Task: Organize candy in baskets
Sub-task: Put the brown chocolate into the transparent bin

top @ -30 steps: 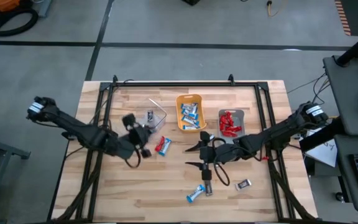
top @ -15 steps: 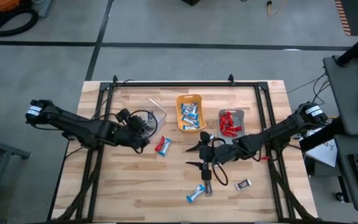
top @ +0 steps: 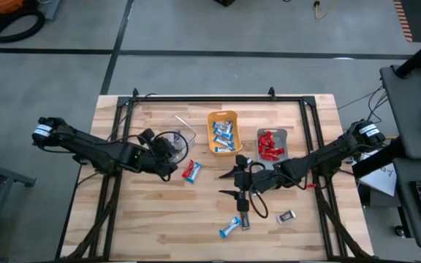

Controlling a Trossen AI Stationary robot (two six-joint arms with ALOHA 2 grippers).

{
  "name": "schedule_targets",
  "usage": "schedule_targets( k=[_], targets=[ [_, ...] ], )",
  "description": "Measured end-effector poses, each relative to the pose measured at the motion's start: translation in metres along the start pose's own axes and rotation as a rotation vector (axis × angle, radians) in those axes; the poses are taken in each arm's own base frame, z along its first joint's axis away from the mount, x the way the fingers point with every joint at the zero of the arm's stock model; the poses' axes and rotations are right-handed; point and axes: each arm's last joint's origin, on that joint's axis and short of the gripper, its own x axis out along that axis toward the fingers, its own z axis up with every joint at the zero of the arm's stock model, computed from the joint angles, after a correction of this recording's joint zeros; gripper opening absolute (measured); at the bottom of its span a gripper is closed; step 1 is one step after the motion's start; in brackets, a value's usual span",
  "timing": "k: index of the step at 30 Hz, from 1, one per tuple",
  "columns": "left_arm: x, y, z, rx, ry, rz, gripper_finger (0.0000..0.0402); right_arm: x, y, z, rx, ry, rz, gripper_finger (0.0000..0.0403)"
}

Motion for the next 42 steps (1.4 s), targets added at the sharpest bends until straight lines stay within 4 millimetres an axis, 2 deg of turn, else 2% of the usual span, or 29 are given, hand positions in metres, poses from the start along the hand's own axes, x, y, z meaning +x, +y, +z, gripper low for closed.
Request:
schedule_targets(
  k=[5,9,21,30,42],
  targets=[
    [0.0,0.0,0.0,-0.001,-0.006,0.007,0.0096,0.0,0.0,0.0,0.002,0.001,0.0,0.0215],
    [-0.001,-0.002,0.002,-0.028,-0.025,-0.009,0.0104,0.0,0.0,-0.001,0.026,0.01,-0.001,0.0215],
    [-0.017,-0.022,0.008,-0.1,-0.142,-0.149,0.009,0.0,-0.001,-0.006,0.073,0.061,-0.01,0.0215],
    [-0.037,-0.039,0.009,-0.088,-0.235,-0.275,0.0087,0.0,-0.001,-0.01,0.238,0.099,-0.025,0.0215],
    [-0.057,-0.052,0.017,-0.06,-0.373,-0.39,0.0087,-0.002,0.0,-0.016,0.355,0.181,-0.007,0.0215]
  ],
)
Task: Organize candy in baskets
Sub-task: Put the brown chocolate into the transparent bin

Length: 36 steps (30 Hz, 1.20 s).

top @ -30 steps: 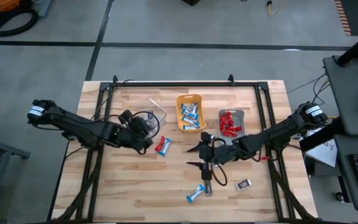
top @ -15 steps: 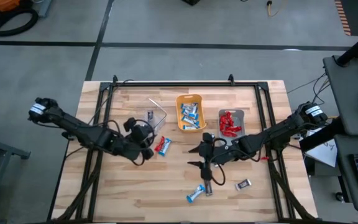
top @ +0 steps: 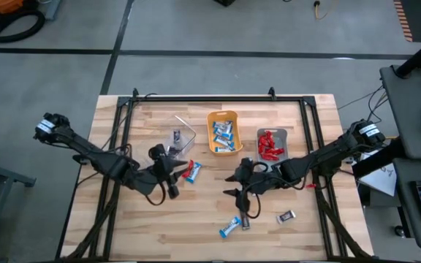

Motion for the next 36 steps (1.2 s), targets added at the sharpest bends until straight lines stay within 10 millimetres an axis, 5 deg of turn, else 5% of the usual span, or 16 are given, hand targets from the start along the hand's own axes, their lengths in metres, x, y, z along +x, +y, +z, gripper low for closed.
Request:
schedule_targets(
  k=[11,20,36],
  targets=[
    [-0.008,-0.01,0.002,0.003,-0.042,-0.062,0.0087,-0.001,0.001,-0.009,0.17,0.166,0.099,0.0215],
    [0.001,-0.026,-0.004,0.041,-0.062,-0.082,0.0087,-0.016,-0.006,-0.028,0.376,0.469,-0.153,0.0215],
    [0.024,-0.055,-0.009,0.187,-0.062,-0.075,0.0087,-0.032,-0.004,-0.062,0.6,0.705,-0.443,0.0215]
  ],
)
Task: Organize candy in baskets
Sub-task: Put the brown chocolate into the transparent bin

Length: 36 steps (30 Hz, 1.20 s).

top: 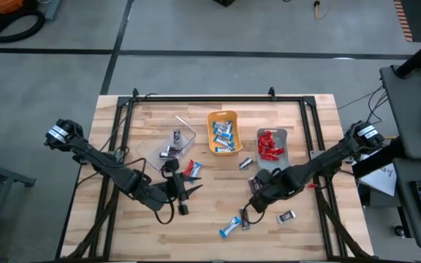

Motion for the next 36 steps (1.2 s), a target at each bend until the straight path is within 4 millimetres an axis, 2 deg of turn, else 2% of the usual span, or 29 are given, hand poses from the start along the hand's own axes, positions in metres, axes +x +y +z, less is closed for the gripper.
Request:
schedule_targets(
  k=[7,13,16,21,25,31,36],
  targets=[
    [0.002,-0.002,-0.001,0.026,0.007,0.002,0.0087,0.016,0.002,-0.011,0.002,0.219,-0.049,0.0215],
    [0.002,-0.001,-0.002,0.032,0.012,0.004,0.0087,0.015,0.008,-0.021,-0.066,0.323,-0.023,0.0215],
    [0.002,-0.001,-0.002,0.032,0.012,0.005,0.0087,0.012,0.011,-0.031,-0.281,0.397,0.034,0.0215],
    [0.002,-0.001,-0.002,0.035,0.012,0.006,0.0087,0.01,0.011,-0.056,-0.8,0.34,0.085,0.0215],
    [0.002,-0.001,-0.002,0.021,0.012,0.006,0.0087,0.013,0.009,-0.073,-1.012,0.329,0.065,0.0215],
    [0.002,-0.001,-0.002,0.008,0.01,0.005,0.0087,0.015,0.0,-0.08,-0.999,0.277,-0.082,0.0215],
    [0.002,-0.001,-0.002,0.012,0.01,0.006,0.0087,0.02,-0.002,-0.079,-0.99,0.206,-0.132,0.0215]
  ],
)
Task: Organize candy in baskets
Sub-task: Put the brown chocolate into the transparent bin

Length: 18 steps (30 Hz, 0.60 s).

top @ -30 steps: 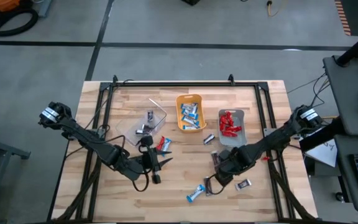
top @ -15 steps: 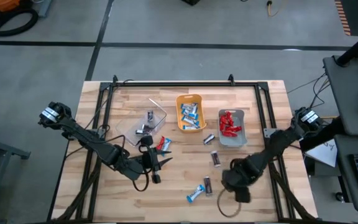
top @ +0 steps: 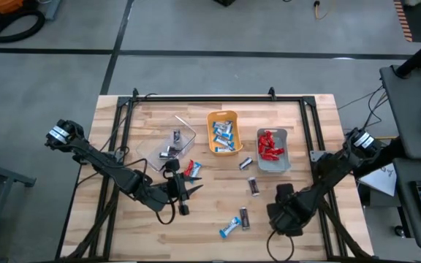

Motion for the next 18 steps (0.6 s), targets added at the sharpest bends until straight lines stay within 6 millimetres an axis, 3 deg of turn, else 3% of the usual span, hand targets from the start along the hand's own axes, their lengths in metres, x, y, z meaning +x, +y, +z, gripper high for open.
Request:
schedule_targets(
  k=[12,15,18],
  targets=[
    [0.0,0.0,0.0,0.001,0.0,0.0,0.0087,0.037,0.005,0.01,-0.013,0.068,-0.062,0.0212],
    [0.0,0.0,0.0,0.001,0.0,0.0,0.0087,0.04,0.006,0.012,-0.014,0.06,-0.052,0.019],
    [0.0,0.0,0.0,0.001,0.0,0.0,0.0087,0.038,0.005,0.014,-0.008,0.043,-0.038,0.0144]
  ],
)
